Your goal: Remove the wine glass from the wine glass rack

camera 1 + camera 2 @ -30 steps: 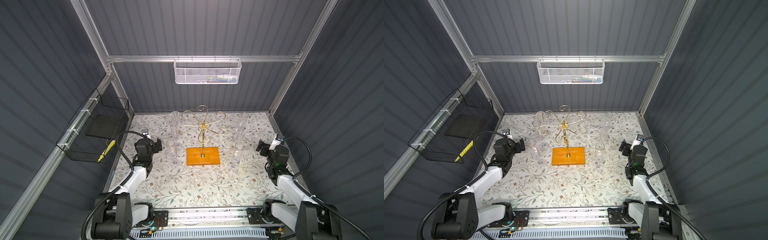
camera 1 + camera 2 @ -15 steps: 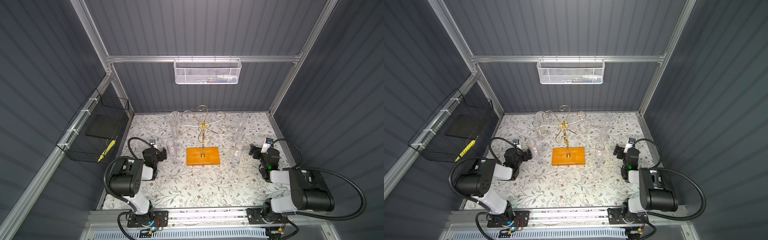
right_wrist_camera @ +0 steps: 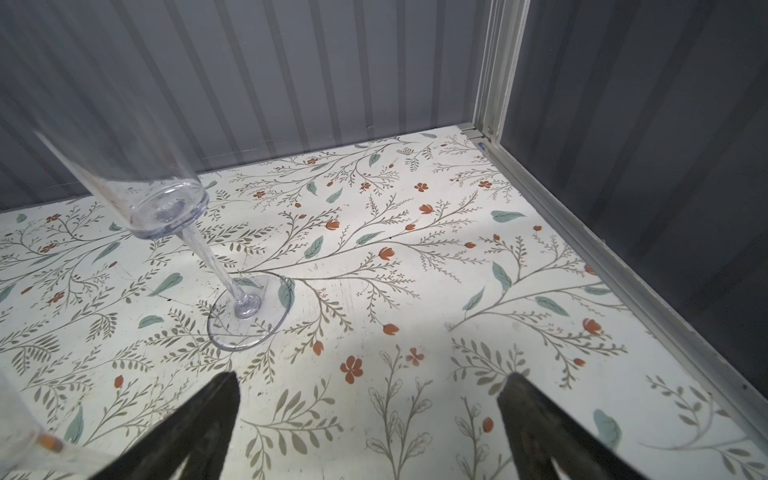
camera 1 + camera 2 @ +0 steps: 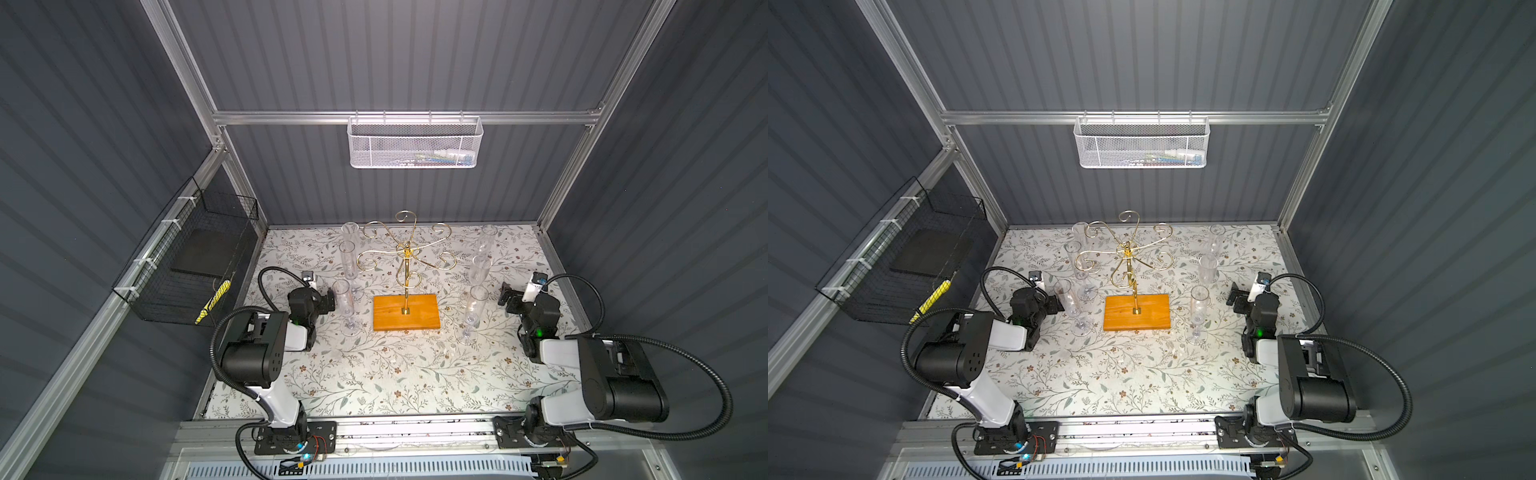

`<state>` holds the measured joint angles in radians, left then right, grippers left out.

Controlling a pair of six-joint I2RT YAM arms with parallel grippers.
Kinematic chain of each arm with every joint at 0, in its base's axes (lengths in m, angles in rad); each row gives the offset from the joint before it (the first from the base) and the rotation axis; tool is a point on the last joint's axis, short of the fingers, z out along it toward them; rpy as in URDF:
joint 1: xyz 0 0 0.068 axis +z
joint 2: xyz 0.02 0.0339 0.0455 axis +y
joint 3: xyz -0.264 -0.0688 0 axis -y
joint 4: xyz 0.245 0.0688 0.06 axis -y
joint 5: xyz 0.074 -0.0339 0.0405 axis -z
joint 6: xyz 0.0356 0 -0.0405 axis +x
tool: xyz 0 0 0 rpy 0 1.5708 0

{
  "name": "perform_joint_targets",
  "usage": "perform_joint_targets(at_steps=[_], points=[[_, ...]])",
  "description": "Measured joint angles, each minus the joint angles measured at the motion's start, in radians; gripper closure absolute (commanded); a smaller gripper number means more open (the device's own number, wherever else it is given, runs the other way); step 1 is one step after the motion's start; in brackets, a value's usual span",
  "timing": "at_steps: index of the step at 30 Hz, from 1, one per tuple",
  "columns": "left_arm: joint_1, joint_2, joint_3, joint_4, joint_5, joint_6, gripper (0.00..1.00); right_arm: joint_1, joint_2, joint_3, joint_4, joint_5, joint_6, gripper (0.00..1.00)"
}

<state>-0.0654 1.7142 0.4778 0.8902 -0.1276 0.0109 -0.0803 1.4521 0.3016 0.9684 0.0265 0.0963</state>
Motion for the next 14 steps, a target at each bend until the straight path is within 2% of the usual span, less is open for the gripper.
perform_joint_targets(at_steps=[14], points=[[0.000, 0.000, 0.000, 0.000, 0.000, 0.000, 0.00, 0.005, 0.000, 0.013, -0.008, 0.002, -0.004, 0.01]])
